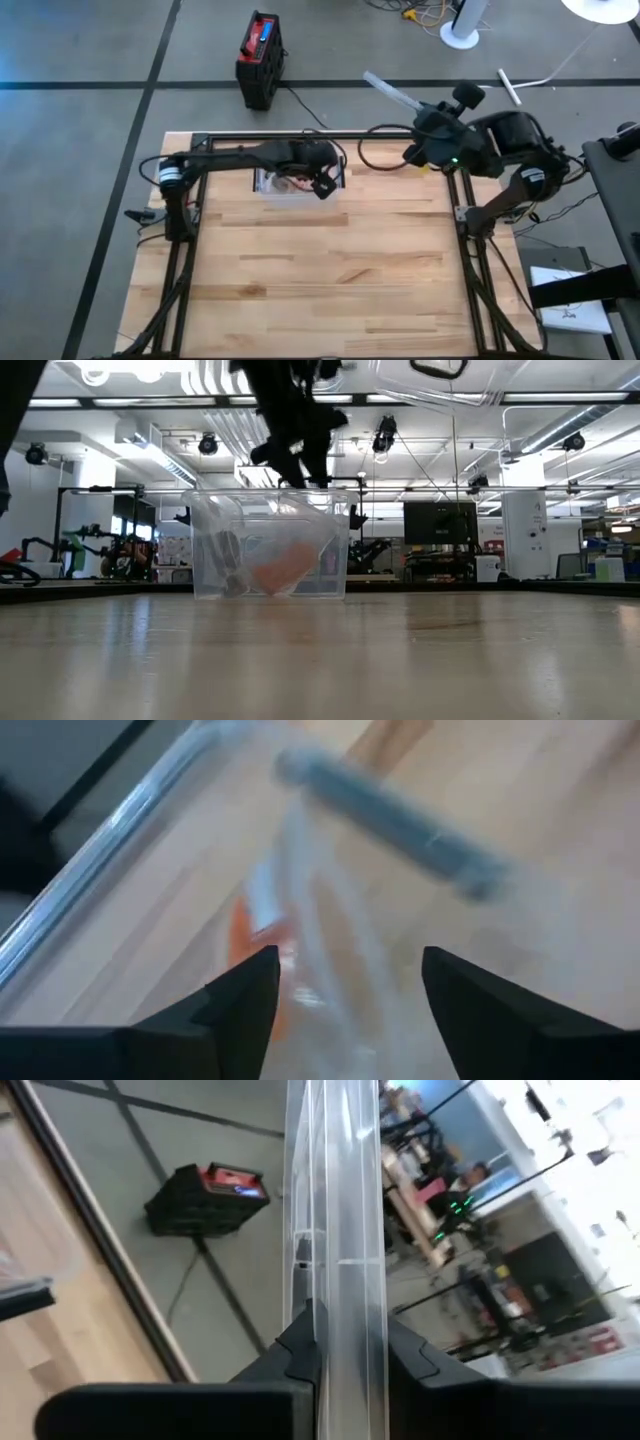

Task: Roll bandage
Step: Close the transparent bin

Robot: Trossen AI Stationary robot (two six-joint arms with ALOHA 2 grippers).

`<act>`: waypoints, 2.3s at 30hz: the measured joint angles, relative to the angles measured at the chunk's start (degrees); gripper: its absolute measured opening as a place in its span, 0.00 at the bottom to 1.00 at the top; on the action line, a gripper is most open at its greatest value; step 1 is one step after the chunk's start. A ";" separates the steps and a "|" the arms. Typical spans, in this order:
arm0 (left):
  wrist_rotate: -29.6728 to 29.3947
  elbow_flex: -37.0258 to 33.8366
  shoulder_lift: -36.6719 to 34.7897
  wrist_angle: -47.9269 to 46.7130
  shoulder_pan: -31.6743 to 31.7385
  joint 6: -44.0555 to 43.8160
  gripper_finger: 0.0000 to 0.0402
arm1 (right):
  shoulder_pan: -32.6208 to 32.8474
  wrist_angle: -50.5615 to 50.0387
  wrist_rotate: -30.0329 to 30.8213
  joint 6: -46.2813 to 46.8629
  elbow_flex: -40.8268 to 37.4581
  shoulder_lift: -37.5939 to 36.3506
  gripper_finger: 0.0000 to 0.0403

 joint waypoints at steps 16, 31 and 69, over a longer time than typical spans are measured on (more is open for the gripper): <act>-1.16 4.66 6.47 -7.80 4.90 -1.32 0.20 | -0.15 0.00 -2.90 5.78 -11.89 -5.82 0.11; -3.06 4.25 -0.05 -19.07 4.67 -14.06 0.00 | 0.02 0.21 -6.23 9.87 -13.84 -5.50 0.11; -10.76 -17.80 -15.33 -10.92 10.10 -18.04 0.12 | 0.98 6.83 -8.90 10.16 -24.55 -5.48 0.10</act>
